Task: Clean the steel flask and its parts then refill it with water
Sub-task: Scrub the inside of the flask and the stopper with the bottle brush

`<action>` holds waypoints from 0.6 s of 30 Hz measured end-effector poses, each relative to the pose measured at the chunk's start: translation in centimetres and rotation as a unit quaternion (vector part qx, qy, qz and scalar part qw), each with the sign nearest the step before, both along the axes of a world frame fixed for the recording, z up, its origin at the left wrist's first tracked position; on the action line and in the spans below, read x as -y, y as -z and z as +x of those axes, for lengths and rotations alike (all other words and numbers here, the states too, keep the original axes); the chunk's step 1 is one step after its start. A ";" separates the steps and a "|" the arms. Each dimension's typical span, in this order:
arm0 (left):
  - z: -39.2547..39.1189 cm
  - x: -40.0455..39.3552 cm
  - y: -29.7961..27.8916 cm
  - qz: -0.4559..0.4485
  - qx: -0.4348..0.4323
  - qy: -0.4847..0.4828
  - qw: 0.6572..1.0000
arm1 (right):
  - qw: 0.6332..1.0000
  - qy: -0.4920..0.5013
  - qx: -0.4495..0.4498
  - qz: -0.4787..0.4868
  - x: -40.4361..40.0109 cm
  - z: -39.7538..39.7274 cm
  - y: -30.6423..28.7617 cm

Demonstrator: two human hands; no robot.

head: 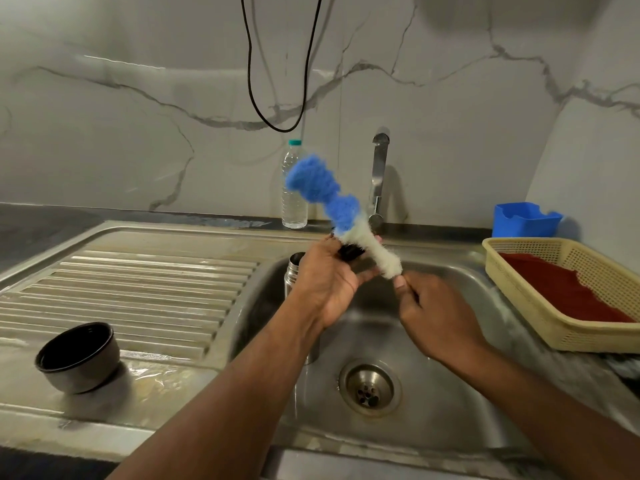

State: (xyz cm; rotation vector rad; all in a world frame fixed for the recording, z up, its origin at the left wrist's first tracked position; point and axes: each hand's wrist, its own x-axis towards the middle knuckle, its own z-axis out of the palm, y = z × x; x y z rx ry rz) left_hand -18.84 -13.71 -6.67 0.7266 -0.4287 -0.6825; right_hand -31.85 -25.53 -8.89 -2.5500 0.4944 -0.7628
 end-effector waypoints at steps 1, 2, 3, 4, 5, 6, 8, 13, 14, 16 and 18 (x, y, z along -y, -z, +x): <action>0.1 -0.1 0.1 0.004 -0.011 0.002 1.000 | 0.999 0.008 -0.011 0.030 0.2 0.1 0.1; 0.3 -0.1 0.1 0.007 -0.021 0.002 1.000 | 0.998 0.018 -0.021 0.059 0.5 0.2 0.1; 0.3 -0.2 0.1 0.005 -0.027 0.000 1.000 | 0.997 0.022 -0.024 0.071 0.7 0.1 0.0; 0.4 -0.2 -0.1 -0.001 -0.027 -0.004 1.000 | 0.997 0.019 -0.016 0.066 0.8 0.0 0.0; 0.3 -0.3 -0.3 -0.011 -0.024 -0.006 1.000 | 0.998 0.009 -0.001 0.055 0.7 0.0 0.0; 0.2 -0.4 -0.5 -0.020 -0.020 -0.007 1.000 | 0.999 -0.004 0.014 0.041 0.5 0.0 -0.1; -0.1 -0.5 -0.7 -0.022 -0.009 -0.007 1.000 | 0.999 -0.019 0.017 0.028 0.0 0.1 0.0; -0.3 -0.5 -0.9 0.016 -0.001 -0.031 0.999 | 0.997 -0.011 0.000 0.076 0.5 -0.1 -0.1; -0.2 -0.5 -0.9 0.021 0.003 -0.036 0.999 | 0.997 -0.018 0.017 0.071 0.4 -0.1 -0.2; 0.0 -0.6 -0.6 0.041 0.013 -0.048 0.998 | 0.997 -0.030 0.018 0.068 -0.1 0.0 -0.1; 0.1 -0.6 -0.2 0.071 0.021 -0.069 0.995 | 0.995 -0.023 -0.020 0.100 -0.2 0.1 -0.1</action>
